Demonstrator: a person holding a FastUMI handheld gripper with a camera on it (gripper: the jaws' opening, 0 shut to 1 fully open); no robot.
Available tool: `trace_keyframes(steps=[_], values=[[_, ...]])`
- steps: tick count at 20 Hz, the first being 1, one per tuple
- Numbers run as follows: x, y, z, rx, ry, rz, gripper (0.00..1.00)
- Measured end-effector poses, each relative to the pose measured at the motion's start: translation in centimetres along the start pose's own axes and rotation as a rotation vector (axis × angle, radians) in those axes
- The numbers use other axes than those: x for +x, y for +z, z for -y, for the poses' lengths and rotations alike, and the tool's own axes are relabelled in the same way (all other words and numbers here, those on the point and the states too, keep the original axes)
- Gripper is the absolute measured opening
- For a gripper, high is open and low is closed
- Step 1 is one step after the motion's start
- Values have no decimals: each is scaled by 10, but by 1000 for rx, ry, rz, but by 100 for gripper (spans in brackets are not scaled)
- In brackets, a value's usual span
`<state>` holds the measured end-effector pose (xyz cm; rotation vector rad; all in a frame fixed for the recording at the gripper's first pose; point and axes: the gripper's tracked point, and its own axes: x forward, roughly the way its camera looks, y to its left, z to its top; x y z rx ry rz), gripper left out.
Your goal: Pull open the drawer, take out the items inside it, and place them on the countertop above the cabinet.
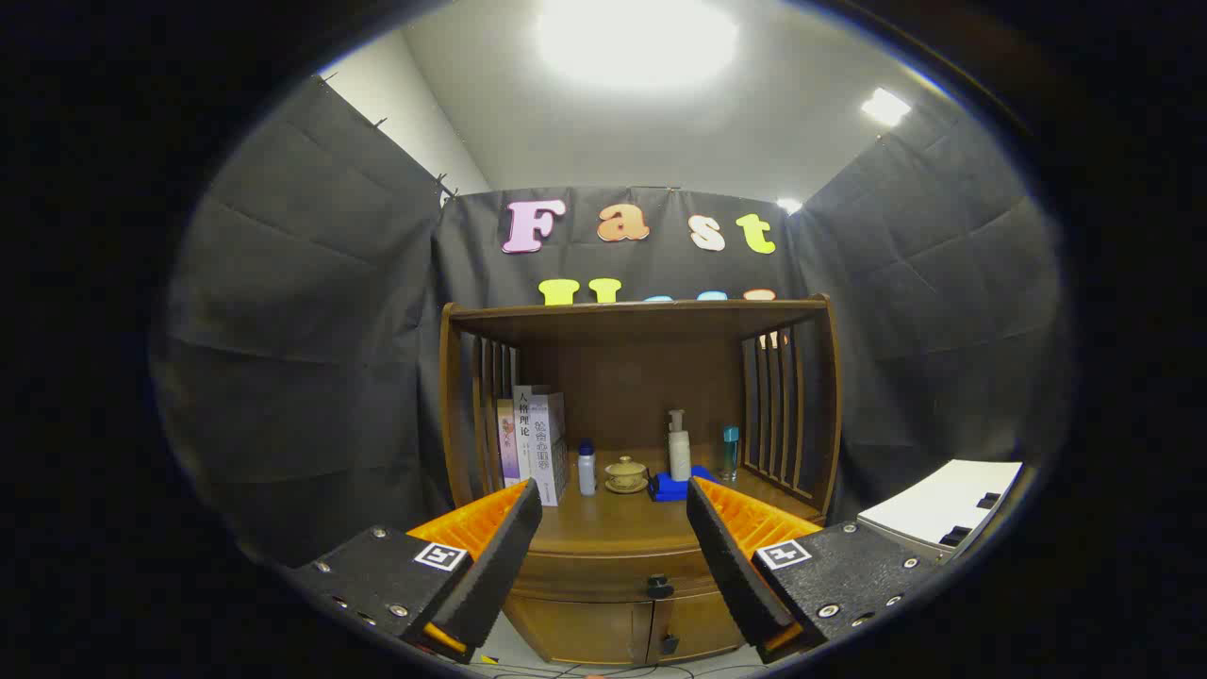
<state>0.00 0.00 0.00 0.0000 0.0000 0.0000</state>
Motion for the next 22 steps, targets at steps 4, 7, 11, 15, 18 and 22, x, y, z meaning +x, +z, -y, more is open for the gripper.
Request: trace_keyframes(steps=[4, 7, 11, 15, 18, 22], values=[[1, -1, 0, -3, 0, -3, 96], [1, -5, -6, -9, 15, -10, 96], [0, -7, -14, 2, 38, -20, 95], [0, -13, -16, 6, 45, -35, 96], [2, -13, -14, -4, 42, -36, 96], [11, -18, -3, -12, 23, -38, 96]])
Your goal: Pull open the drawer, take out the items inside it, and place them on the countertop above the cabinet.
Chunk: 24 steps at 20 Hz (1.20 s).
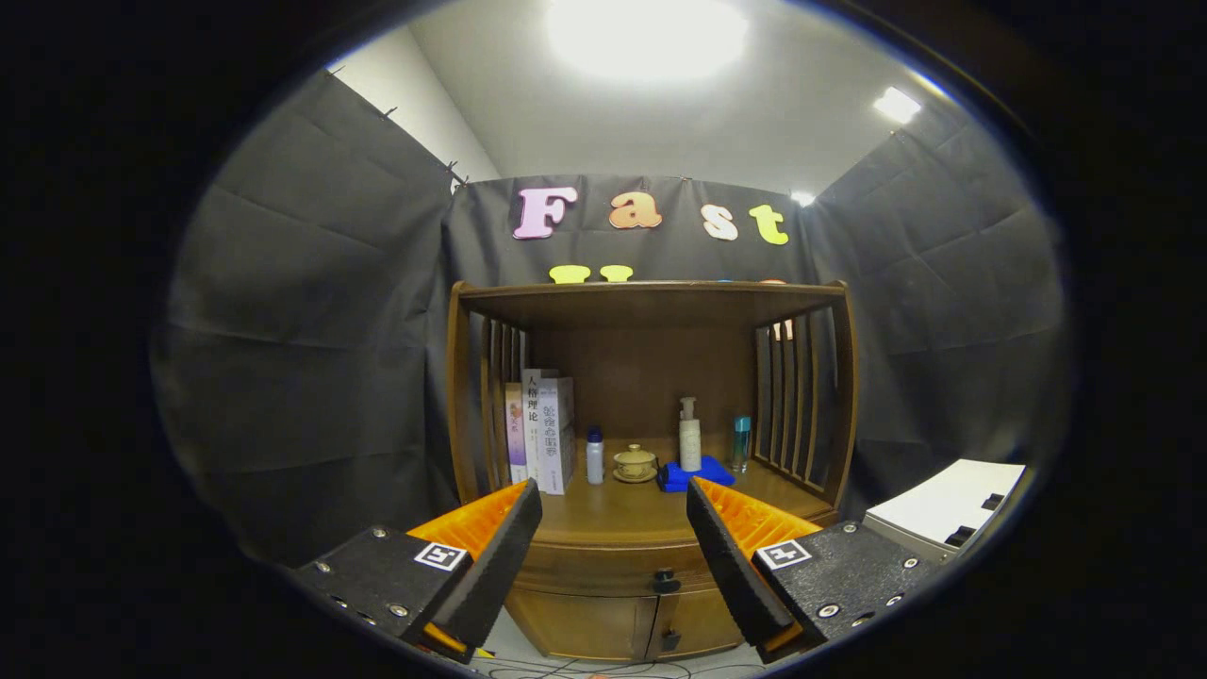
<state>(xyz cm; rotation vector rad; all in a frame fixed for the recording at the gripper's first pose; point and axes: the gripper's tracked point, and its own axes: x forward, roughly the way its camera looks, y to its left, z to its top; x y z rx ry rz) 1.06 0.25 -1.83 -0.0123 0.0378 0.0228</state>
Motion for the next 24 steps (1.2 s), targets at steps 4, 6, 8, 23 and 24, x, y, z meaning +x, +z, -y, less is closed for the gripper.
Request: trace_keyframes(steps=[4, 6, 8, 23, 24], values=[[18, -8, 15, -26, -16, -7, 96], [32, -26, 22, -56, -30, -29, 96], [45, -47, 31, -85, -49, -62, 96], [105, -203, 61, -81, -105, -213, 96], [108, -211, 65, -84, -110, -222, 96]])
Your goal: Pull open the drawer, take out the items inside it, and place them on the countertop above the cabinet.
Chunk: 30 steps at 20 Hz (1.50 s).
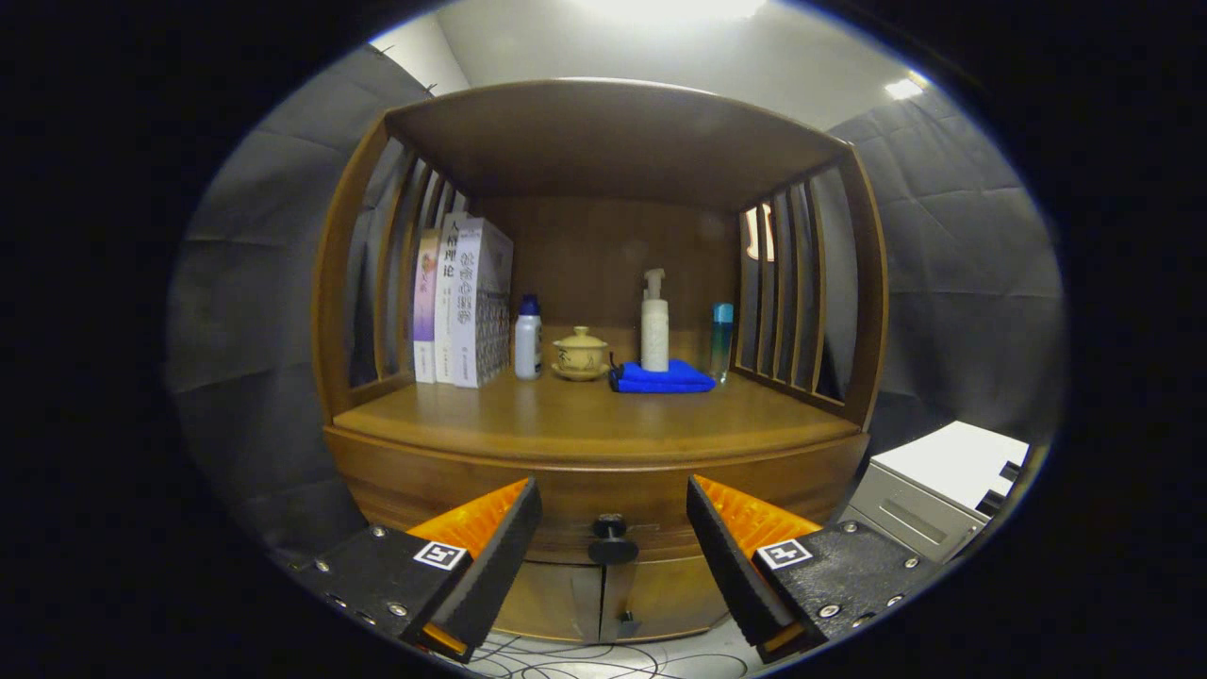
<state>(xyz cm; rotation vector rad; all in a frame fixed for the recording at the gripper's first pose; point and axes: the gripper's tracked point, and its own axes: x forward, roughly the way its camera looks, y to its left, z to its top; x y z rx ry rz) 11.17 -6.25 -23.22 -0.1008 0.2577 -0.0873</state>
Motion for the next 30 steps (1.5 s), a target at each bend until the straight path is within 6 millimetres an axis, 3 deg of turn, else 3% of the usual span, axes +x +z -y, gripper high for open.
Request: trace_keyframes(steps=[5, 10, 14, 18, 25, 30], values=[[24, -45, 2, -3, 12, -87, 96], [39, -70, -6, 17, 62, -140, 95], [49, -77, -1, 16, 51, -145, 82], [51, -77, -9, 42, 96, -133, 49], [52, -84, -8, 31, 123, -109, 36], [42, -84, -6, 50, 136, -118, 36]])
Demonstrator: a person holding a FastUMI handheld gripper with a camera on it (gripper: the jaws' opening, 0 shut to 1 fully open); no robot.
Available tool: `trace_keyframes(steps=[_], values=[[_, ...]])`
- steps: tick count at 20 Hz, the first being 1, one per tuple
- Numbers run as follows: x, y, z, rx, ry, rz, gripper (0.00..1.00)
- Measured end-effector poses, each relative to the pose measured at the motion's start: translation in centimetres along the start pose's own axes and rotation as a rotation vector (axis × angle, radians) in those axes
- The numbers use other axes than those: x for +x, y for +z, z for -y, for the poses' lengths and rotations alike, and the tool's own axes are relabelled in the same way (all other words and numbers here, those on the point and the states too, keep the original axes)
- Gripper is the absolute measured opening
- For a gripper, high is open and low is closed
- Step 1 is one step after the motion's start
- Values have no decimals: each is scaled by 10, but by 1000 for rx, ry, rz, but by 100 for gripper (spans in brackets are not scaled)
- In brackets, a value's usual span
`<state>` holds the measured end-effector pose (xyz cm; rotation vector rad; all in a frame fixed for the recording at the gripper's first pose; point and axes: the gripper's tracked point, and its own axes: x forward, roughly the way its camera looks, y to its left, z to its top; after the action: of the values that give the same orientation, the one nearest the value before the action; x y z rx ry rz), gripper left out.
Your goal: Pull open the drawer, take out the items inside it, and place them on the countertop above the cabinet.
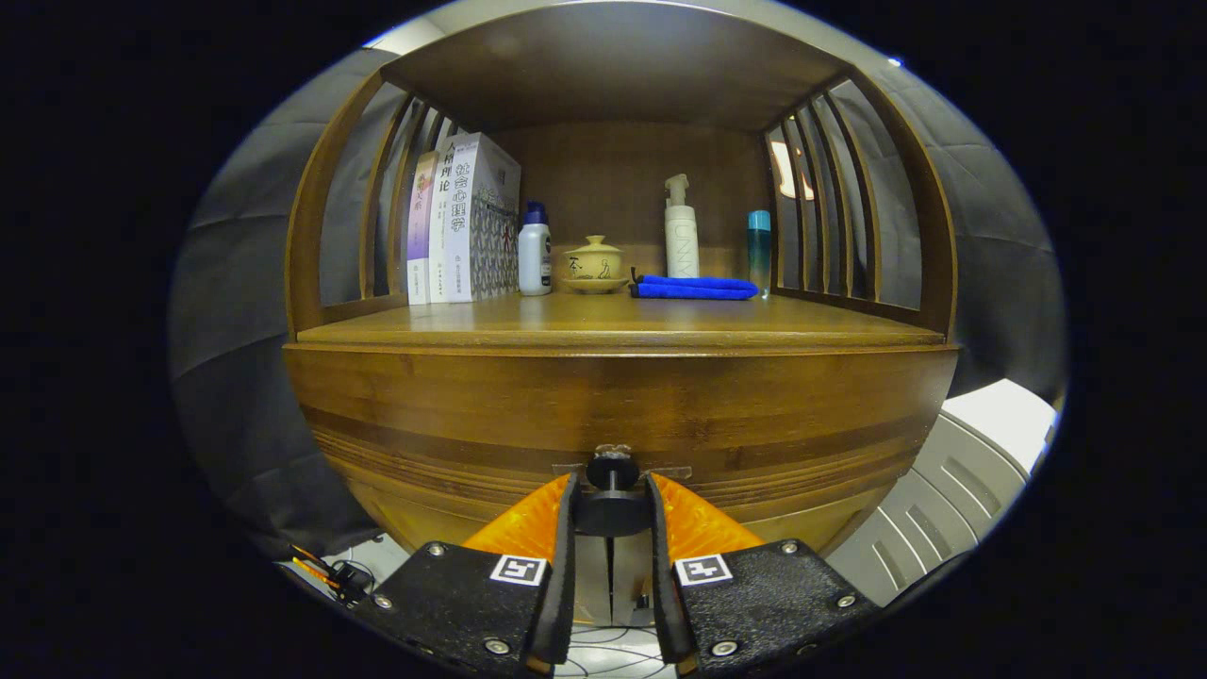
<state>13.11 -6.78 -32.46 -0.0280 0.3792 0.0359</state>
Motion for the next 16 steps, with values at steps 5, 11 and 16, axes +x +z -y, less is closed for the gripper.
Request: trace_keyframes(steps=[5, 11, 16], values=[[-32, -9, 0, -9, -18, -11, 36], [-80, -19, 0, -13, -3, -7, 36], [-122, -33, 0, -27, 1, -15, 36]])
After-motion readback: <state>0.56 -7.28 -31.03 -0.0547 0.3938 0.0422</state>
